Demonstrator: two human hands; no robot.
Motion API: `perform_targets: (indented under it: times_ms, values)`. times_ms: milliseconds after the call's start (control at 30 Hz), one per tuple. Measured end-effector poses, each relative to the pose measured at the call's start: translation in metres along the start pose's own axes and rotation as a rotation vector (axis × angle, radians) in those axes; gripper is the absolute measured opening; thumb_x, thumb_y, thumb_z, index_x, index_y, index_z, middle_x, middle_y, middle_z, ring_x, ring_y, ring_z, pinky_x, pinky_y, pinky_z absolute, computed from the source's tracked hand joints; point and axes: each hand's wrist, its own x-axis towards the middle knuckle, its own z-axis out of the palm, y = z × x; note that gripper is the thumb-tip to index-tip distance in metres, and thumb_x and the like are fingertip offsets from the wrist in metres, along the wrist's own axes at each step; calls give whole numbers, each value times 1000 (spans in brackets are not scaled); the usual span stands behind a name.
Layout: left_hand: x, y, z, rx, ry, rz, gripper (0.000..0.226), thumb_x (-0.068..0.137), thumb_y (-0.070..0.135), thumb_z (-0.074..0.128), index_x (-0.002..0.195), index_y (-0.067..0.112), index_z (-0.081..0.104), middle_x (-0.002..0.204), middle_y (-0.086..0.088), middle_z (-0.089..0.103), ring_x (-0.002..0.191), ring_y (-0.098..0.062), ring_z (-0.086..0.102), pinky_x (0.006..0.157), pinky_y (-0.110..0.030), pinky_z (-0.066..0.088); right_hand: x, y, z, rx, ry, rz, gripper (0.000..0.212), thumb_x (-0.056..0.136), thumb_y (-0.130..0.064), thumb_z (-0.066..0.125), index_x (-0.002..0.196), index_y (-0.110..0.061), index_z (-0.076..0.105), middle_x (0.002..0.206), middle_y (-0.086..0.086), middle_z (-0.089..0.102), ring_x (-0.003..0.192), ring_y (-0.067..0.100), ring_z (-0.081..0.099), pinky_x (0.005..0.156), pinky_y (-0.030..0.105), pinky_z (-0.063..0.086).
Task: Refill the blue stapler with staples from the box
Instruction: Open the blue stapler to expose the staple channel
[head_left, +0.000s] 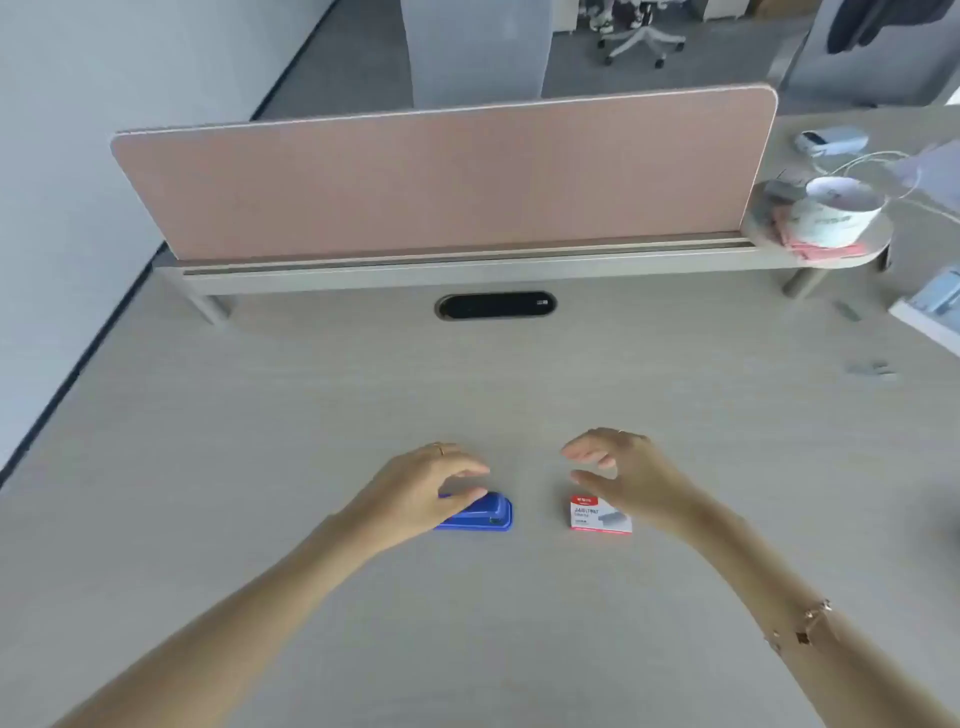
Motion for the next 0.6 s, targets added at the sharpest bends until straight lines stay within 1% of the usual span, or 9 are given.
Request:
perform_targets:
  times_ms: [67, 167, 233, 300, 333, 400, 467, 533, 600]
  values:
    - [0, -11, 15, 7, -7, -24, 30, 86, 42, 63, 115, 34, 64, 100, 28, 55, 89, 11, 46, 79, -3, 35, 10, 13, 17, -43, -22, -9, 21, 84, -14, 61, 104, -19, 64, 101, -11, 61, 85, -10, 53, 87, 18, 44]
    - [-2, -32, 41, -15, 34, 16, 35, 81, 48, 65, 114, 39, 62, 105, 25, 62, 96, 7, 53, 83, -11, 42, 21, 32, 48, -64, -64, -32, 28, 84, -15, 57, 111, -22, 60, 114, -9, 60, 87, 1, 59, 80, 17, 45]
    - [0, -40, 53, -36, 89, 58, 39, 76, 55, 61, 112, 39, 62, 108, 26, 60, 98, 6, 54, 82, -9, 42, 24, 46, 66, -82, -38, -65, 30, 83, -20, 56, 112, -28, 58, 116, -11, 59, 91, -2, 54, 77, 18, 43]
    - [4, -49, 65, -40, 176, 89, 41, 71, 58, 59, 107, 39, 63, 111, 27, 55, 96, 6, 55, 80, -9, 41, 23, 52, 76, -129, -22, -86, 29, 81, -31, 58, 109, -39, 56, 112, -21, 56, 93, -9, 46, 78, 21, 41]
    - [6, -52, 70, -66, 220, 84, 42, 69, 58, 62, 106, 40, 63, 111, 28, 55, 94, 6, 56, 79, -9, 42, 21, 54, 78, -146, -13, -103, 27, 81, -37, 59, 107, -41, 55, 107, -26, 53, 89, -12, 43, 78, 16, 39]
    - [10, -57, 81, -164, 298, 74, 42, 64, 57, 67, 103, 43, 63, 108, 26, 58, 91, 5, 60, 75, -9, 44, 17, 58, 84, -180, 14, -148, 26, 82, -40, 60, 107, -40, 58, 93, -32, 45, 89, -10, 40, 74, -4, 25]
    - [14, -61, 89, -240, 357, 78, 34, 60, 53, 72, 94, 47, 68, 104, 20, 63, 88, -1, 63, 71, -9, 45, 15, 62, 89, -192, 78, -182, 26, 82, -41, 61, 108, -37, 60, 89, -31, 42, 92, -5, 36, 69, -12, 12]
    - [13, -59, 93, -286, 392, 79, 29, 61, 42, 81, 87, 49, 70, 100, 17, 65, 87, -4, 64, 69, -9, 44, 16, 67, 96, -203, 135, -230, 26, 81, -42, 62, 107, -37, 61, 92, -26, 45, 89, -5, 35, 75, -7, 14]
    - [13, -58, 95, -292, 406, 74, 35, 63, 27, 87, 88, 45, 71, 98, 19, 65, 88, -3, 63, 70, -8, 44, 19, 69, 103, -217, 170, -272, 27, 79, -44, 64, 105, -37, 62, 93, -23, 50, 85, -3, 36, 83, 7, 21]
